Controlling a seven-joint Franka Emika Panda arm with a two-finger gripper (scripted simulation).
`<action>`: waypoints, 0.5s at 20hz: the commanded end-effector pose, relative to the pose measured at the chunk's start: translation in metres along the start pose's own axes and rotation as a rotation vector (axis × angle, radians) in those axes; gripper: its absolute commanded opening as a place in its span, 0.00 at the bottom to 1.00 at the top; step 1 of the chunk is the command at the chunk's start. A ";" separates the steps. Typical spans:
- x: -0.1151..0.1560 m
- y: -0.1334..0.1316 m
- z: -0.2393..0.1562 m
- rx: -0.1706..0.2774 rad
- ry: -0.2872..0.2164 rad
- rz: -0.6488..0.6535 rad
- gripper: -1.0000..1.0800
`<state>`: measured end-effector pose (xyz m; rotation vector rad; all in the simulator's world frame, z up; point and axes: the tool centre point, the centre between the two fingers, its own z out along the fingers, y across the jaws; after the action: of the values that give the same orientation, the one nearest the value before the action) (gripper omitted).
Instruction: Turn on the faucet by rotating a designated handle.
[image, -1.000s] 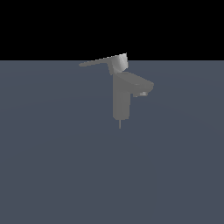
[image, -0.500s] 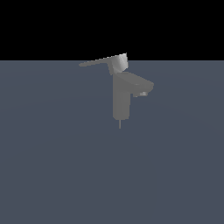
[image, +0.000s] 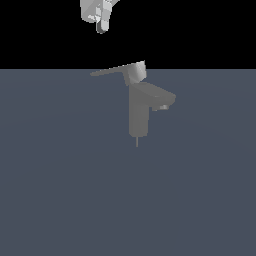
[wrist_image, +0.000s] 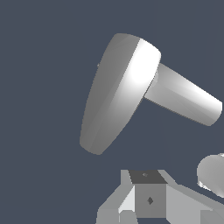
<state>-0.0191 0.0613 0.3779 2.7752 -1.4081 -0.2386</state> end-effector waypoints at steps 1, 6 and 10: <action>0.005 -0.014 0.012 -0.011 0.002 0.063 0.00; 0.015 -0.041 0.038 -0.033 0.012 0.184 0.00; 0.021 -0.061 0.059 -0.050 0.025 0.275 0.00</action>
<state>0.0273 0.0805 0.3204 2.5349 -1.6892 -0.2326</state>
